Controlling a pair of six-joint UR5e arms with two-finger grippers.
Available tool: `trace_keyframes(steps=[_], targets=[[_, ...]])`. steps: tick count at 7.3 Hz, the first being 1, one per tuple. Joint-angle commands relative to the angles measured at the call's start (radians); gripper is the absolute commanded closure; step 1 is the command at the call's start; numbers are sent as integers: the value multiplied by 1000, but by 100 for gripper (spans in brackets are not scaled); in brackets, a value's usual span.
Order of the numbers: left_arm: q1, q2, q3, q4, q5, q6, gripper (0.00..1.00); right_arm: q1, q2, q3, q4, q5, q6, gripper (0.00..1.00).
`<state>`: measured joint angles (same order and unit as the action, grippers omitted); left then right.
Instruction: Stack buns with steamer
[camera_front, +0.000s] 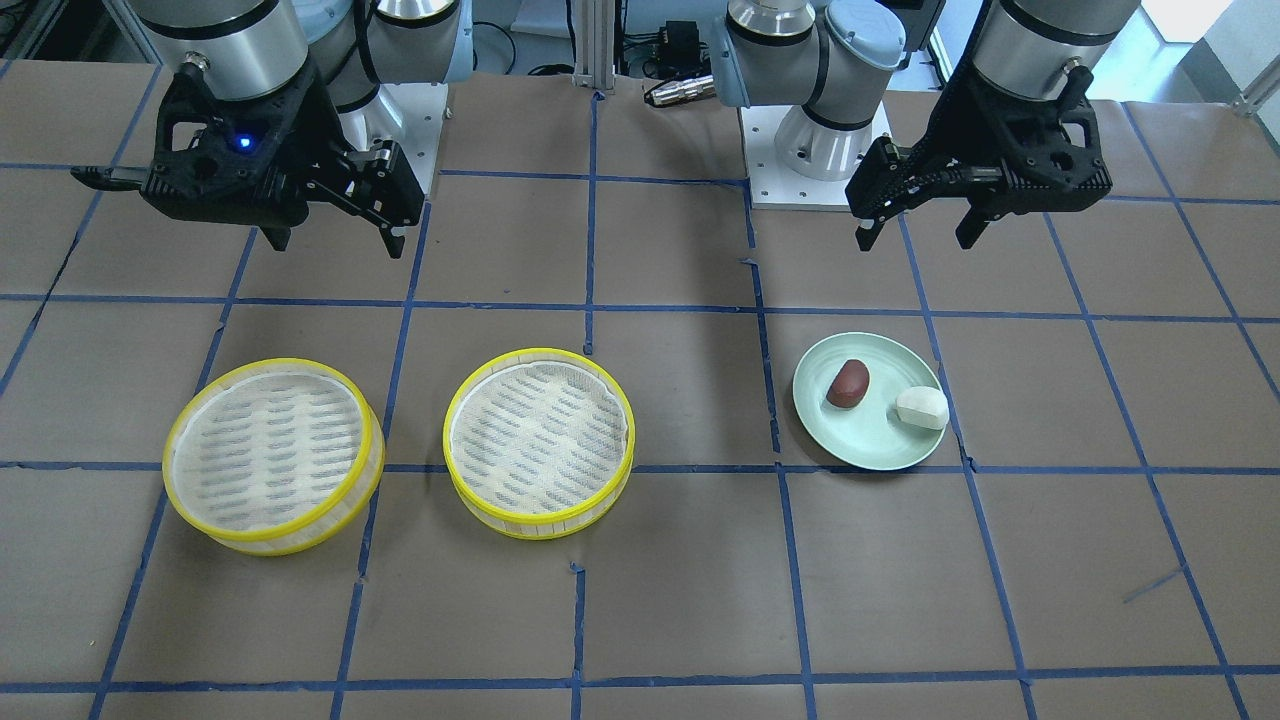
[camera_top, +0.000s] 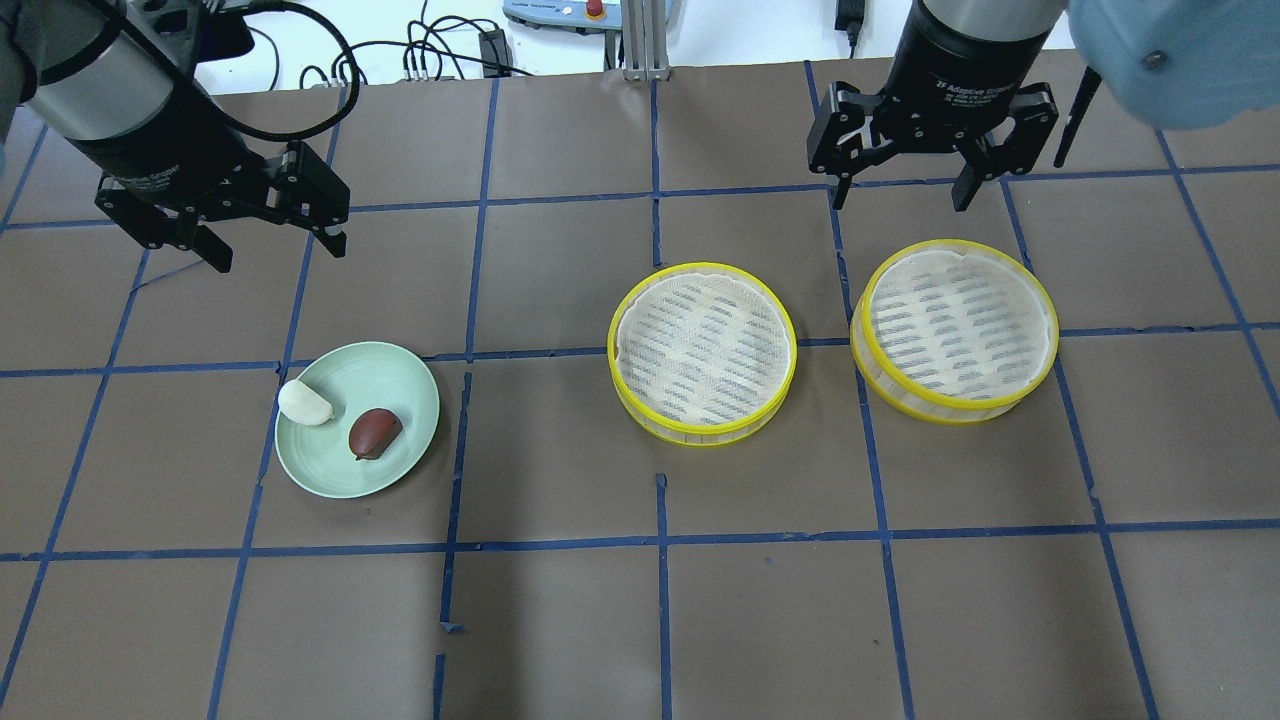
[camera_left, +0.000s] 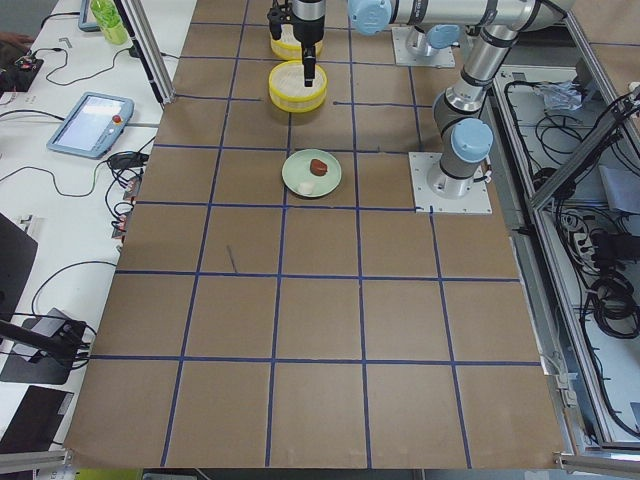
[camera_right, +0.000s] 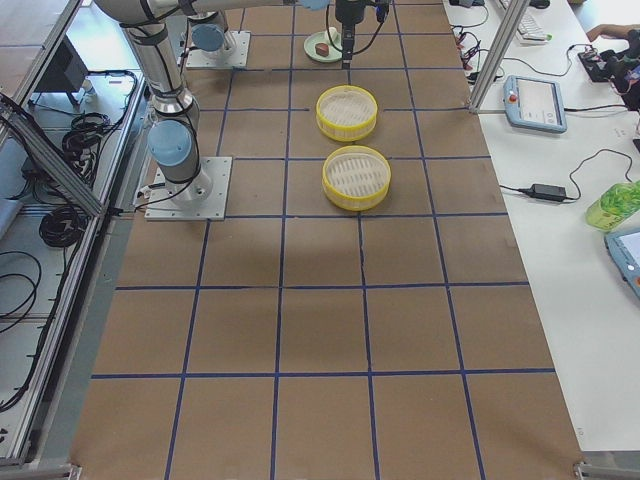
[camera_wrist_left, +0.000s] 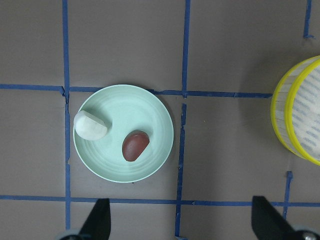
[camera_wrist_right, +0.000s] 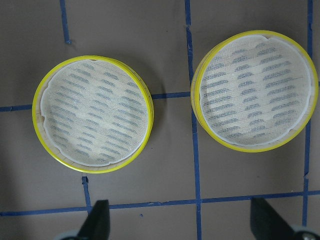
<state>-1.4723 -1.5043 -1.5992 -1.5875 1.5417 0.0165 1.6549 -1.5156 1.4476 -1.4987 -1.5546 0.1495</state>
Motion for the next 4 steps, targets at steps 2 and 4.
trace_keyframes(steps=[2, 4], targets=[[1, 0, 1, -20, 0, -1, 0, -7, 9, 2, -1, 4, -8, 0], [27, 1, -16, -32, 11, 108, 0, -71, 26, 69, -14, 2, -40, 0]])
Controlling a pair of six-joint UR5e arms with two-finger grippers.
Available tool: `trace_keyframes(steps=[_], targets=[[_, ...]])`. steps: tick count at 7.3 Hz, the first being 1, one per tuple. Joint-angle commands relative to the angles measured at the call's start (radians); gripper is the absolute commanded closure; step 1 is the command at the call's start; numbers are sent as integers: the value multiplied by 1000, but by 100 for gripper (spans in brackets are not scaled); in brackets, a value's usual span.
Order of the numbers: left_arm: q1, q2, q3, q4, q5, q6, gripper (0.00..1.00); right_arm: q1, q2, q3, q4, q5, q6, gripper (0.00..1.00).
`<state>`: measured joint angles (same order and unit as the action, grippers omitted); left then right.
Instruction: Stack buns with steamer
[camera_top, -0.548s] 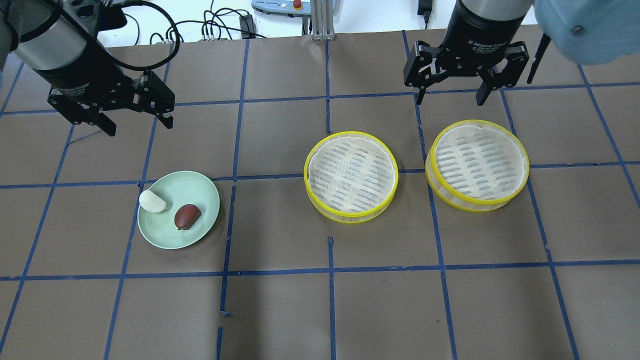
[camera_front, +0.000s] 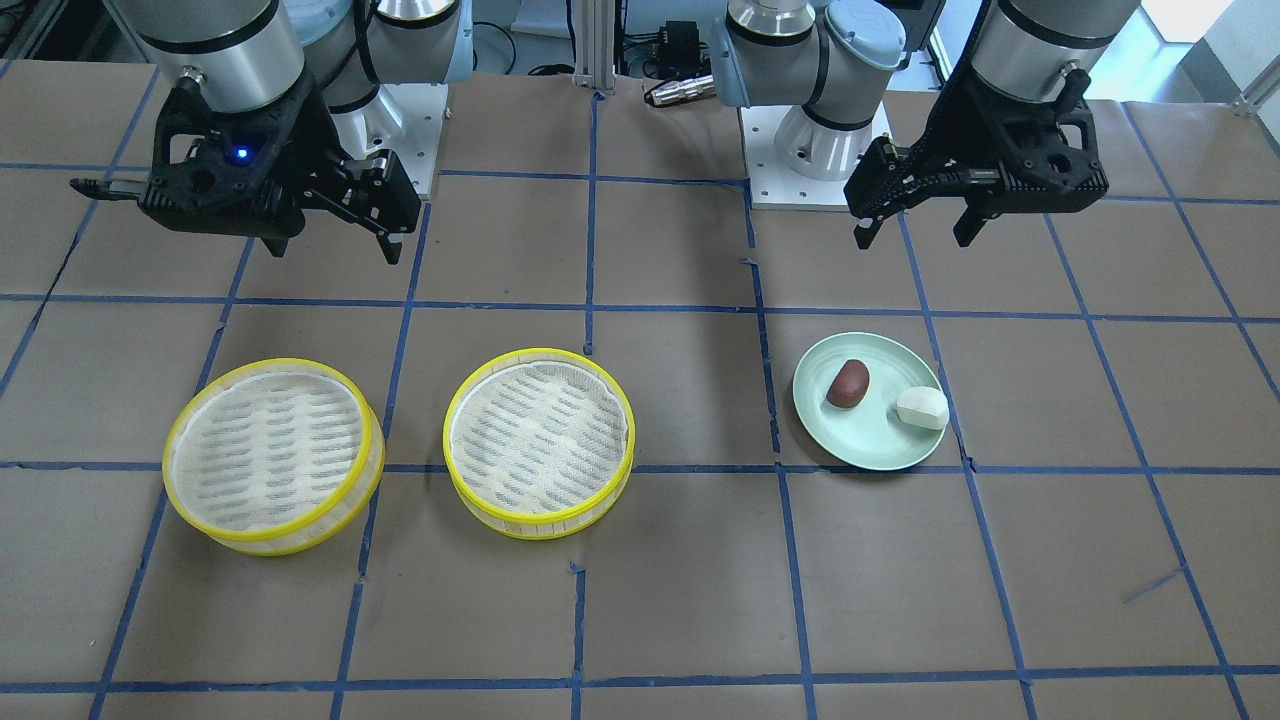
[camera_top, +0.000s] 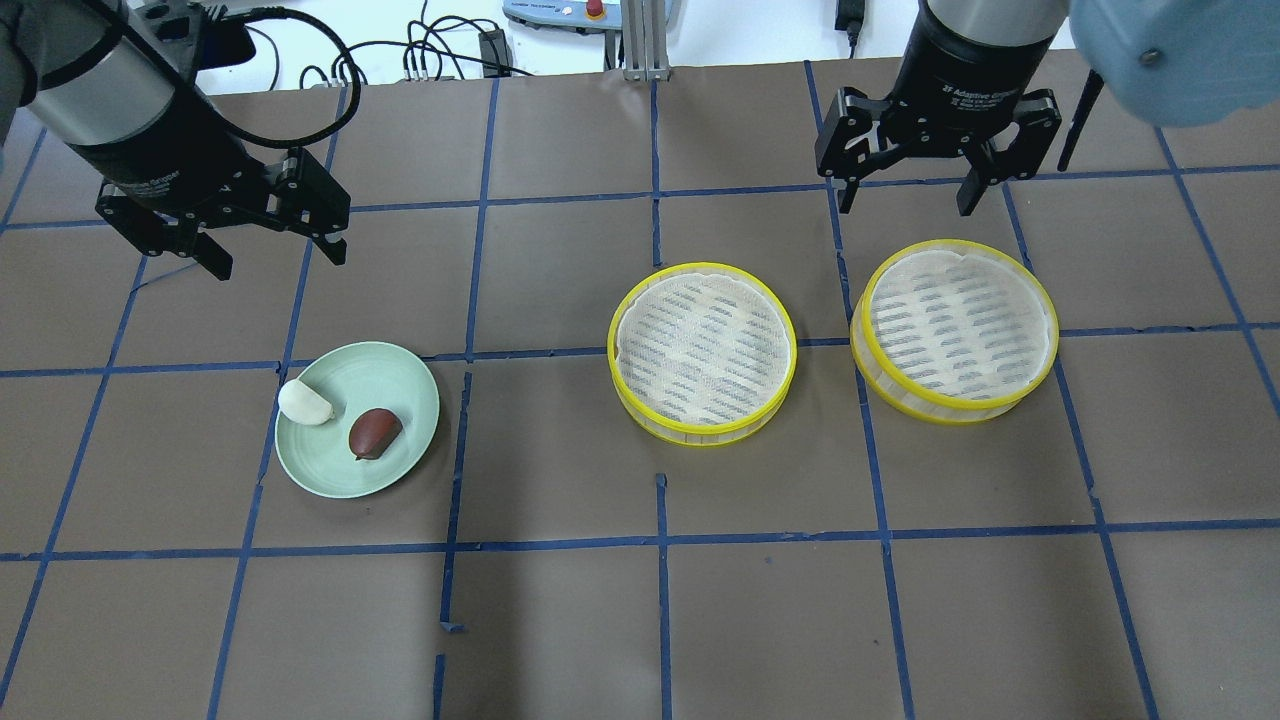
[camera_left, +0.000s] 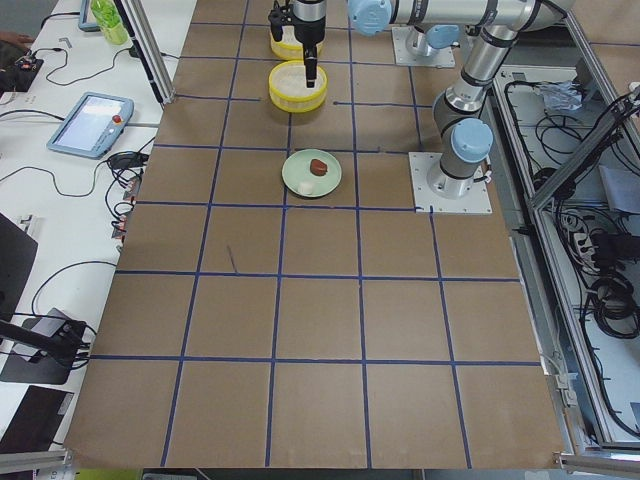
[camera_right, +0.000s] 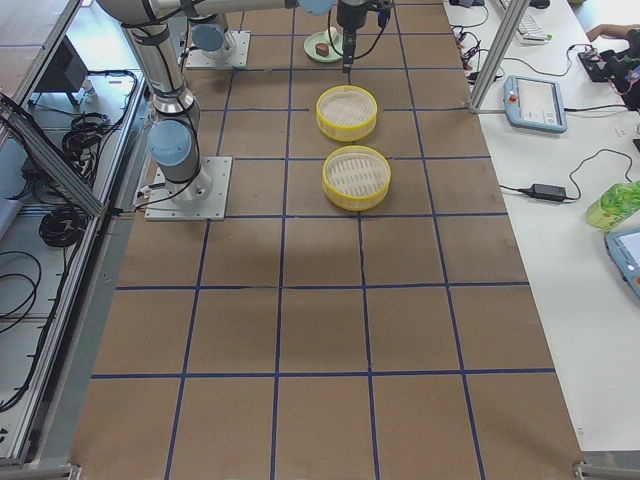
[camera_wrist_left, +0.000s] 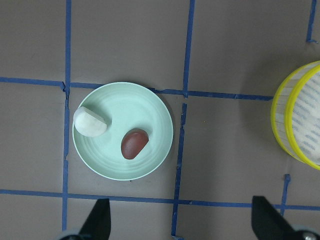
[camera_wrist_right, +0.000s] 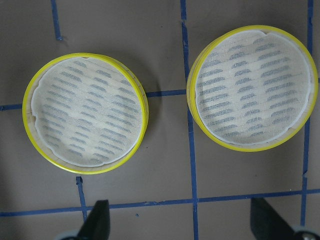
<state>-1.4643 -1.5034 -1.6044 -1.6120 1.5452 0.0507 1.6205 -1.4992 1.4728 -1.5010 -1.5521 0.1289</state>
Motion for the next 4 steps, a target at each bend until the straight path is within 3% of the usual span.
trace_keyframes(steps=[1, 3, 4], targets=[[65, -6, -73, 15, 0, 210, 0, -72, 45, 123, -122, 1, -70, 0], [178, -56, -245, 218, -5, 259, 0, -176, 130, 242, -354, -2, -215, 5], [192, -125, -290, 391, 4, 329, 0, -256, 169, 245, -370, -2, -314, 5]])
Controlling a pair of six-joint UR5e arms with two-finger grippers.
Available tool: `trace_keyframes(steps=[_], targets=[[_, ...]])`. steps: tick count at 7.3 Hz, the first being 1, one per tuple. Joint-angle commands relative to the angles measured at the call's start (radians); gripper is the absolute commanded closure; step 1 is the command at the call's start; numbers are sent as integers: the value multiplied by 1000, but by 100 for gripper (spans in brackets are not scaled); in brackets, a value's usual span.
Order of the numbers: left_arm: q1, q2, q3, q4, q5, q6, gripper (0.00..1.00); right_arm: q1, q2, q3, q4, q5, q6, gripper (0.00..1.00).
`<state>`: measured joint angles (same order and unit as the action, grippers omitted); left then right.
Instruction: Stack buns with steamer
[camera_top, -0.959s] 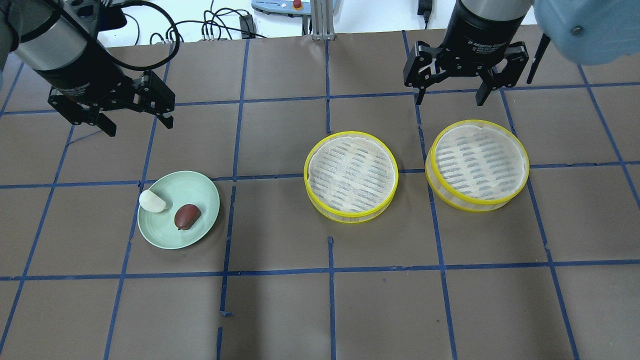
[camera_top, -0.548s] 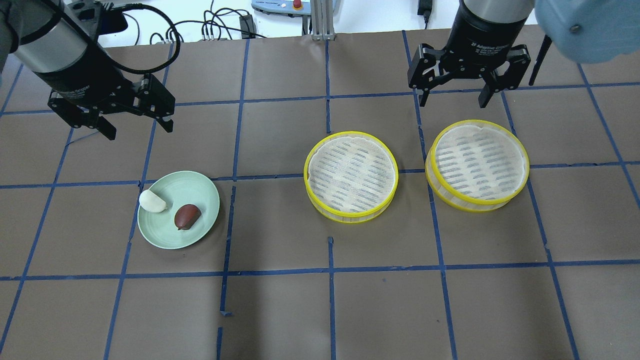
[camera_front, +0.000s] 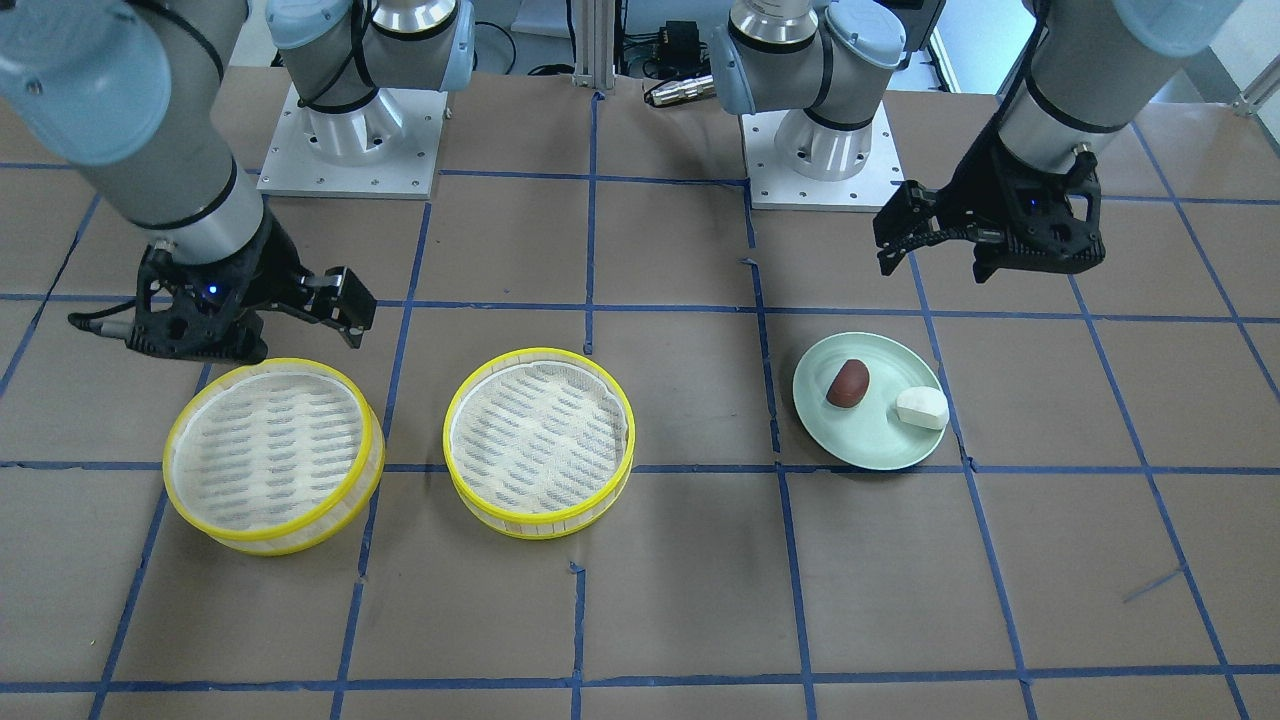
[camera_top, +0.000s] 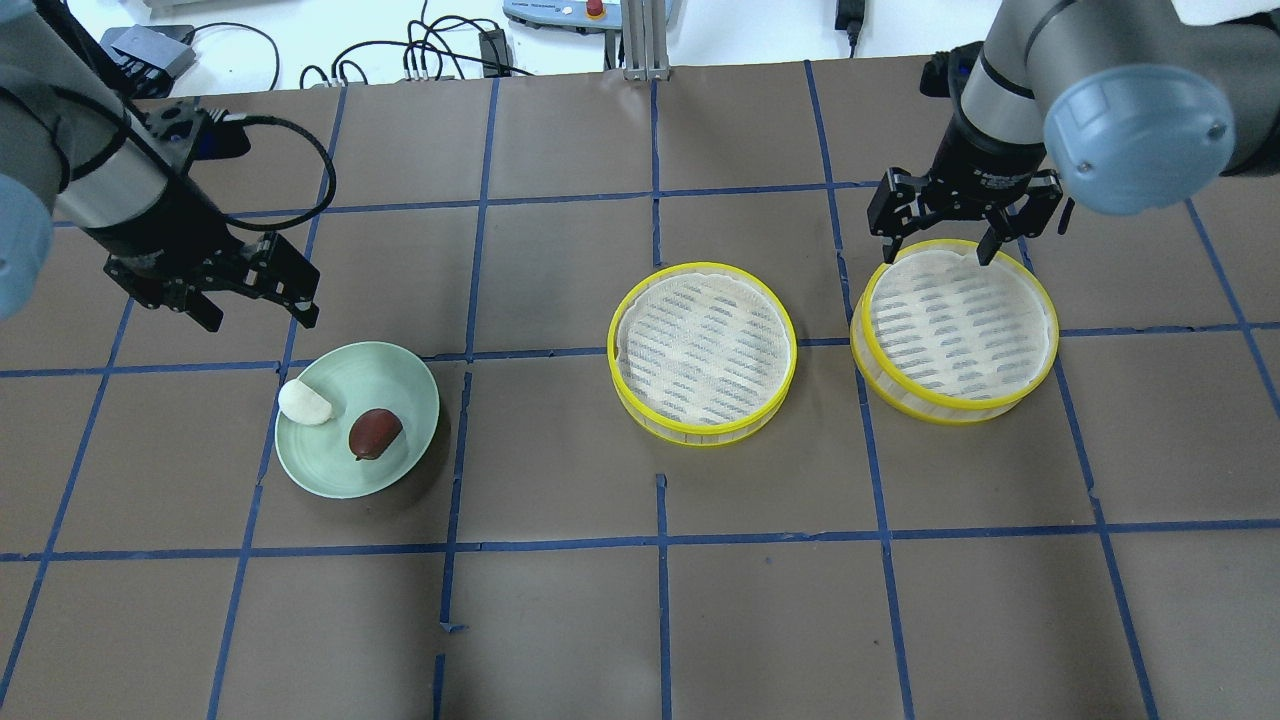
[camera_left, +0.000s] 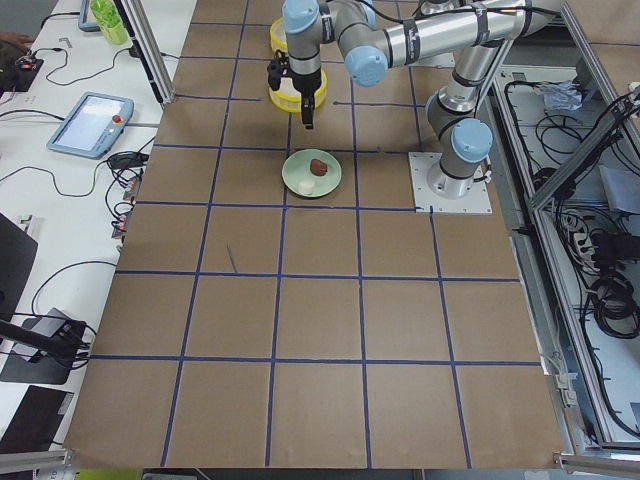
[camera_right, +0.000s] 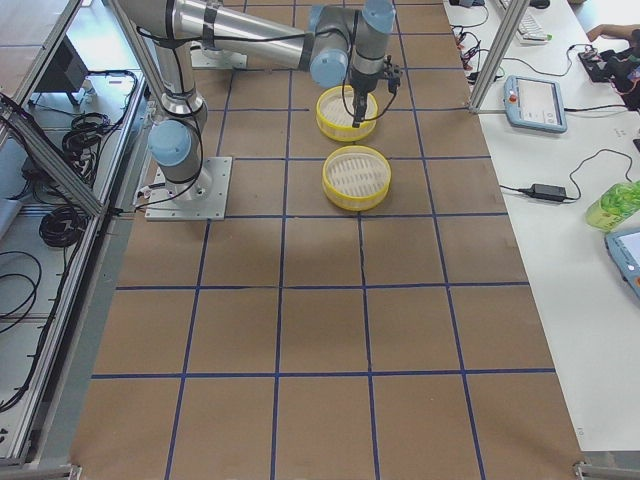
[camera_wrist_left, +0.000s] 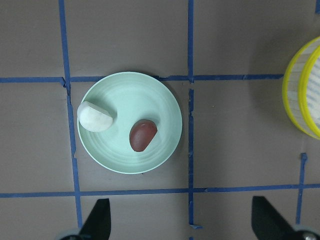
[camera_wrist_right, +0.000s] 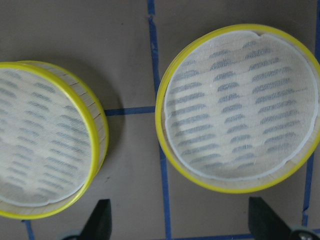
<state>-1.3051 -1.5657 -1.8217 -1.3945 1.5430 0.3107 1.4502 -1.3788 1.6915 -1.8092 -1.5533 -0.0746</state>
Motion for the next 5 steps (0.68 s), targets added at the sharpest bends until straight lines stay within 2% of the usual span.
trace_keyframes(steps=[1, 3, 5], targets=[[33, -150, -76, 266, 6, 103, 0, -132, 88, 36, -117, -13, -199, 8], [35, -273, -106, 337, 9, 113, 2, -255, 128, 98, -239, -21, -359, 7], [36, -301, -120, 345, 86, 123, 2, -261, 145, 166, -333, -14, -378, 8]])
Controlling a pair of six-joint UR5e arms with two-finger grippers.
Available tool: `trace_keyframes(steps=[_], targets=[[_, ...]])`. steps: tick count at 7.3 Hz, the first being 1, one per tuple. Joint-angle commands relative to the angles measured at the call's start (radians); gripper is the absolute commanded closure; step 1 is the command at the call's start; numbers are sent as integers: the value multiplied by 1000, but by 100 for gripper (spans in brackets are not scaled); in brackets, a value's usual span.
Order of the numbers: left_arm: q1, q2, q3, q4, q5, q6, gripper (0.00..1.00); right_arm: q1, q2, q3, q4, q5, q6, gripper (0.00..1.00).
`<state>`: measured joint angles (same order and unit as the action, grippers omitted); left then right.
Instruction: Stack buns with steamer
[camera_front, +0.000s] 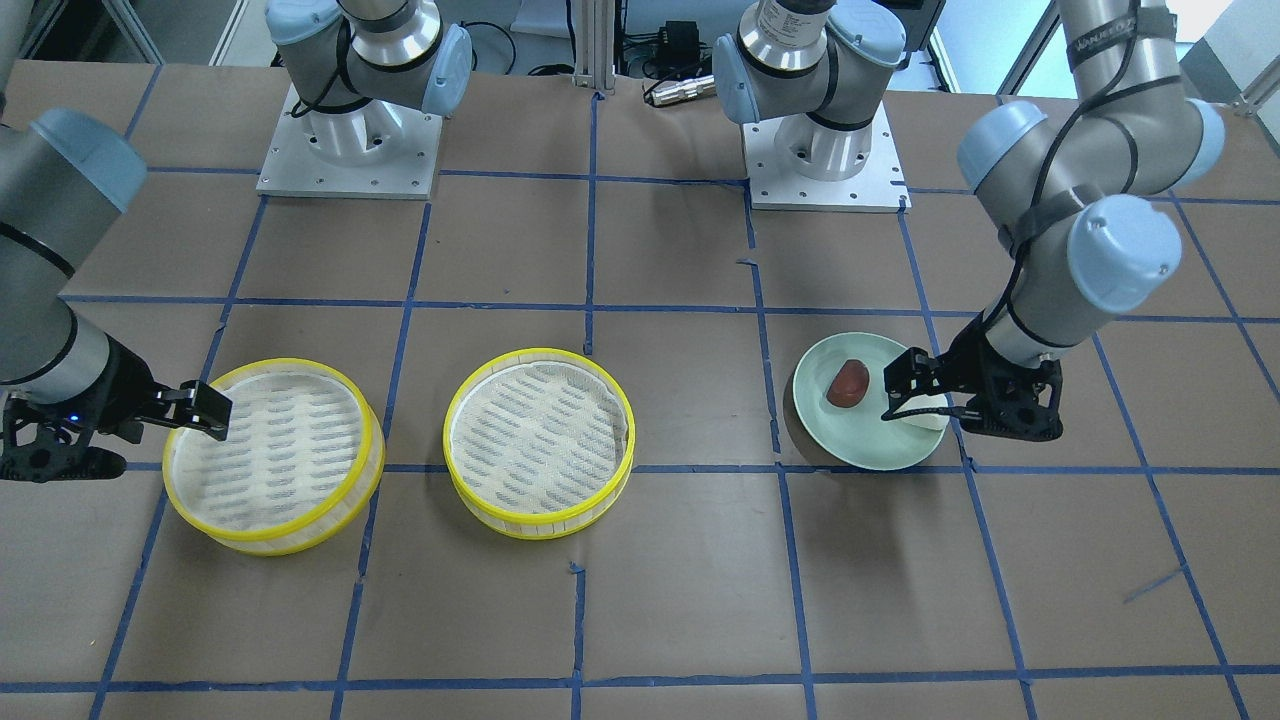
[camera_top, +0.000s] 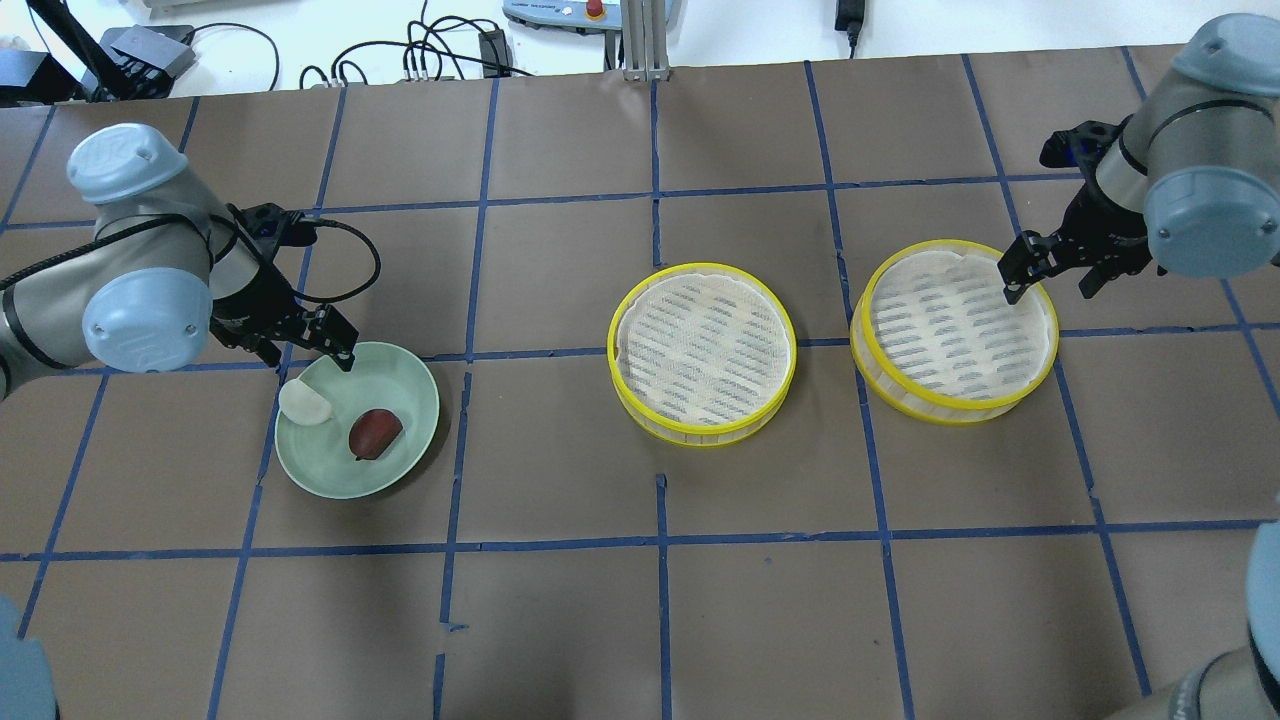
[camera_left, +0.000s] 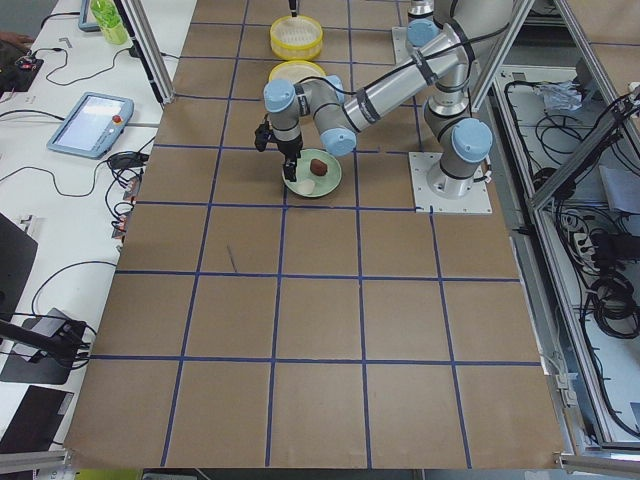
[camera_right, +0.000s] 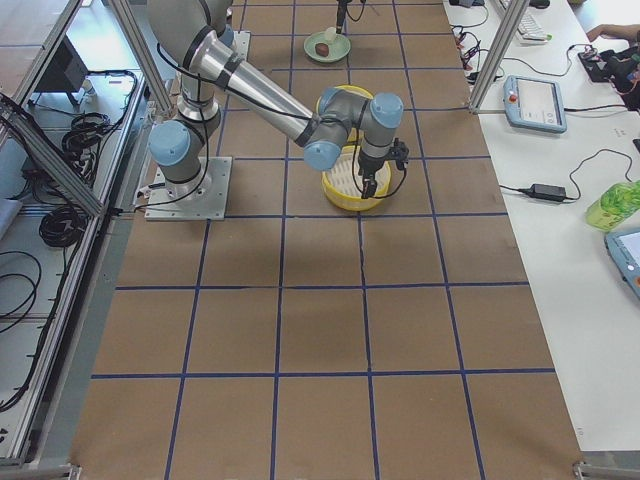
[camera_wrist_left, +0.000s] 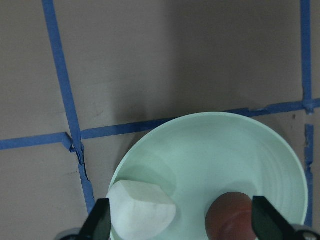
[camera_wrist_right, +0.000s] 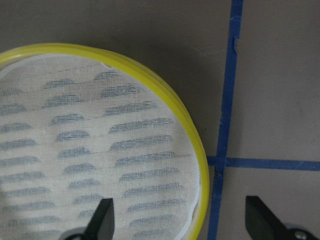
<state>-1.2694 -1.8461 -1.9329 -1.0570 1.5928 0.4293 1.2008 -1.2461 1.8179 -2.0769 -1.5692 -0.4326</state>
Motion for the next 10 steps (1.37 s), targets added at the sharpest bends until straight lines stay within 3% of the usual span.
trace_keyframes(steps=[1, 2, 3, 4, 5, 6, 7, 8, 10], targets=[[1, -21, -18, 8, 44, 8, 2, -13, 31, 49, -86, 5, -18, 17], [1, -21, -32, 8, 49, 9, 35, -15, 40, 49, -88, 6, -18, 36], [1, -21, -41, 0, 94, 11, 75, -15, 42, 49, -86, 3, -18, 50], [1, -18, -49, 0, 148, 23, 99, -15, 42, 49, -88, -3, -20, 73], [1, -12, -35, 2, 167, 69, 100, -15, 42, 47, -86, -5, -20, 90], [-8, 23, -22, 14, 165, 60, 100, -15, 42, 44, -89, -5, -20, 95], [-28, 60, 9, 3, 139, 18, 99, -21, 39, 41, -91, -6, -21, 96], [-81, 97, 37, -45, 45, -79, 99, -33, 28, 31, -71, -9, -23, 96], [-308, 93, 87, -93, -72, -407, 98, -41, -24, -37, 51, -8, -17, 96]])
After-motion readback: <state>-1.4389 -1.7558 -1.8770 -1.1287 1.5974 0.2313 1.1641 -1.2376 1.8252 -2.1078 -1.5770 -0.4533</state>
